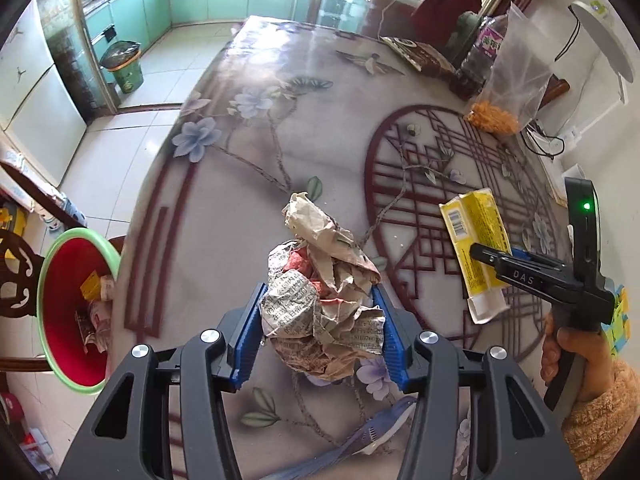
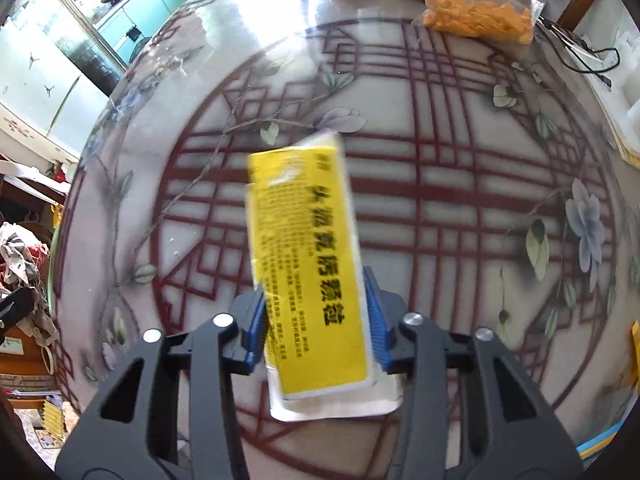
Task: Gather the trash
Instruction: 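Carry the crumpled newspaper and yellow box over the red bin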
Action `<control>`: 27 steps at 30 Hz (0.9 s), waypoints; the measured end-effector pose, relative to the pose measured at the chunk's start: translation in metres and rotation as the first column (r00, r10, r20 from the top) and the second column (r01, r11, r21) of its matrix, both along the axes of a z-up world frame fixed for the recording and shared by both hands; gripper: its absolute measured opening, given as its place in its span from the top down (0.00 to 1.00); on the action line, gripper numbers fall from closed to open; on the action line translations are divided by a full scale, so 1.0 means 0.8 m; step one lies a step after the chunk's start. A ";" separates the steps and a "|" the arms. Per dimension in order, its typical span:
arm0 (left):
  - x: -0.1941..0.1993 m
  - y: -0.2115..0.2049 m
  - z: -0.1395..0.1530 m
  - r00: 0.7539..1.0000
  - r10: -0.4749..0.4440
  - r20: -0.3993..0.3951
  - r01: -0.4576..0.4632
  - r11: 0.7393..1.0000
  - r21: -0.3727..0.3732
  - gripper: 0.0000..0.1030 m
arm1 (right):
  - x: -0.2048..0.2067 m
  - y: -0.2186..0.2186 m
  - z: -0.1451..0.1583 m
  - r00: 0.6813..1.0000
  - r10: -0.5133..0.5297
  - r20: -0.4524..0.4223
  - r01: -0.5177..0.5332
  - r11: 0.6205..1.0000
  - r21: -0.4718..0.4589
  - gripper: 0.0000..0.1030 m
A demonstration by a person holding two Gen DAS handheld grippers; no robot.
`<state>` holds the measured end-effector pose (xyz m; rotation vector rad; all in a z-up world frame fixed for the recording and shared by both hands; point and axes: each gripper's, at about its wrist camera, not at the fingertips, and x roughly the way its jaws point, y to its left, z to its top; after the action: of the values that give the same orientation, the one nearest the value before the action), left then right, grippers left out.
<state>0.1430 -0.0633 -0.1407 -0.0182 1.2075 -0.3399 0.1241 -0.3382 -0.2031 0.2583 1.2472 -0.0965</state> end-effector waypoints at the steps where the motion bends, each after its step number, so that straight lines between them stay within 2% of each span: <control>1: -0.003 0.002 0.002 1.000 0.004 0.006 -0.004 1.000 0.000 0.53 | -0.004 0.003 0.005 1.000 -0.005 0.007 0.005 1.000 0.003 0.62; 6: -0.018 0.008 0.008 1.000 0.010 0.023 -0.010 1.000 -0.002 0.53 | -0.024 0.015 0.036 0.998 -0.024 0.057 0.023 0.999 0.021 0.62; 15: -0.039 0.024 0.019 0.999 0.014 0.046 -0.013 1.000 -0.016 0.53 | -0.051 0.065 0.079 0.992 0.036 0.119 -0.039 0.999 0.021 0.62; 27: -0.052 0.090 0.026 0.994 0.095 0.062 -0.093 0.995 -0.034 0.53 | -0.049 0.148 0.113 0.972 0.147 0.184 -0.157 0.987 0.037 0.62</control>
<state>0.1012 0.0090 -0.1199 -0.0900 1.1341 -0.2745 0.0846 -0.2199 -0.1124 0.2101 1.0858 0.0897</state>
